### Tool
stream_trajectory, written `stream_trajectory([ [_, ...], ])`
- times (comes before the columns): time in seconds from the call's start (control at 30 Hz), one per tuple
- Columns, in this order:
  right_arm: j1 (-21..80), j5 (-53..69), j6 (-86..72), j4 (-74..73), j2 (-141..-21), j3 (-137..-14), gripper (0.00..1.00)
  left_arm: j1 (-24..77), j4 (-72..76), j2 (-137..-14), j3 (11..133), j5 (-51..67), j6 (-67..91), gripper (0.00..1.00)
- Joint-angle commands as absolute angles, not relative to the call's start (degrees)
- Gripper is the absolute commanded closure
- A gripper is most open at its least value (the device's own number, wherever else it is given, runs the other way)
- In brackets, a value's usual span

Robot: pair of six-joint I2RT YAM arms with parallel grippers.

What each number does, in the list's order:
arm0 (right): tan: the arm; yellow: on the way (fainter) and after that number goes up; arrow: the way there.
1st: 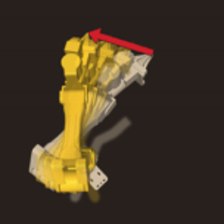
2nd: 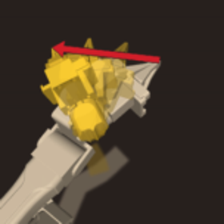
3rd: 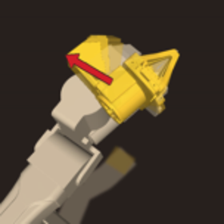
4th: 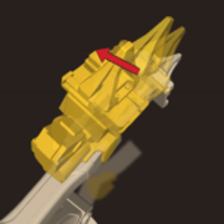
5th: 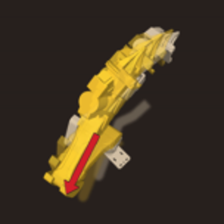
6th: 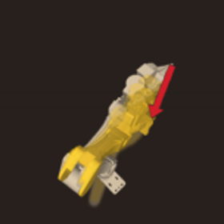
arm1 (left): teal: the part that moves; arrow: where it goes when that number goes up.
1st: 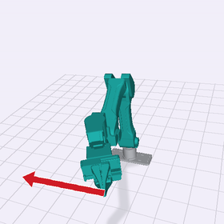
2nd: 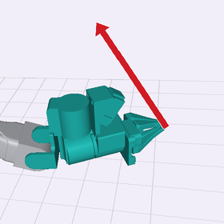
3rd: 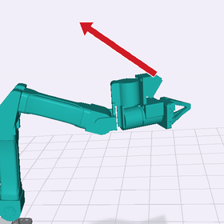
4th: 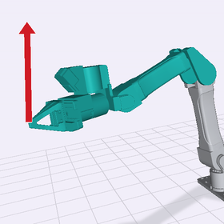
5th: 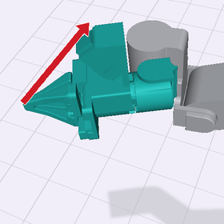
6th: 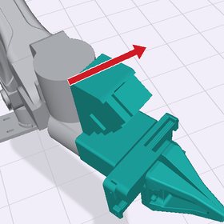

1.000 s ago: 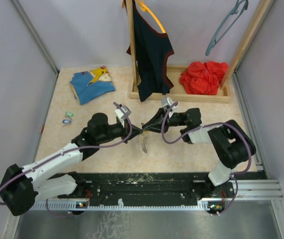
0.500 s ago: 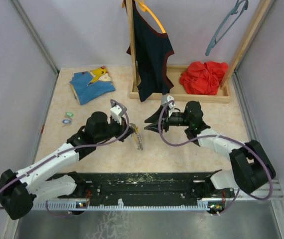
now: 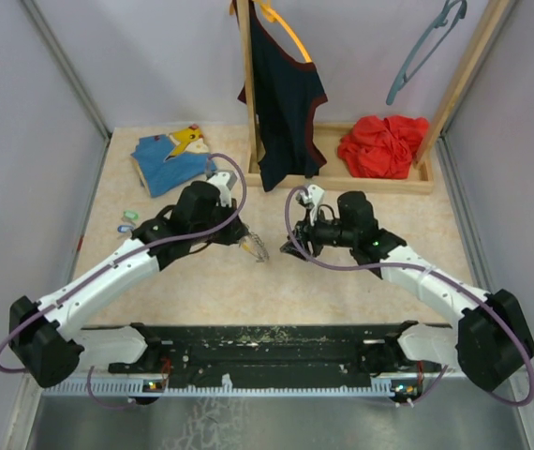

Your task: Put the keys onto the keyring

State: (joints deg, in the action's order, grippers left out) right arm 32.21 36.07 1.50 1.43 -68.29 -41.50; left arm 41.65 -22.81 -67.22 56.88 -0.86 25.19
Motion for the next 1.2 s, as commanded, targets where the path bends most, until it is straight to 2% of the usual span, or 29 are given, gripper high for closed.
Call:
stream_trajectory([
  [0.0,33.99,38.38,-4.79,6.17,-63.41,-39.12,0.52,41.38,-30.28,-70.65,61.78,-0.43,27.63,1.0],
  [0.07,34.28,41.3,-7.55,13.06,-62.21,-34.57,0.44,40.95,-31.84,-72.89,63.28,1.55,27.41,1.0],
  [0.2,36.44,39.19,-8.74,15.41,-62.08,-33.85,0.43,39.13,-36.06,-76.85,66.74,5.23,28.05,1.0],
  [0.37,45.78,18.74,-12.95,23.22,-61.06,-30.64,0.43,37.0,-39.46,-80.89,69.64,9.41,32.11,1.0],
  [0.57,58.53,0.02,-13.37,35.47,-67.95,-28.69,0.44,36.4,-35.59,-80.43,67.77,12.42,37.49,1.0],
  [0.77,60.03,-5.55,-14.85,47.04,-77.82,-28.46,0.44,36.39,-32.35,-79.87,65.15,14.83,42.92,1.0],
  [0.93,60.45,-13.63,-14.92,51.36,-82.53,-27.93,0.43,36.39,-30.43,-79.01,63.42,15.1,45.21,1.0],
  [1.17,60.39,-16.48,-13.36,54.79,-86.48,-27.29,0.43,36.54,-27.52,-78.19,60.8,16.85,46.89,1.0],
])
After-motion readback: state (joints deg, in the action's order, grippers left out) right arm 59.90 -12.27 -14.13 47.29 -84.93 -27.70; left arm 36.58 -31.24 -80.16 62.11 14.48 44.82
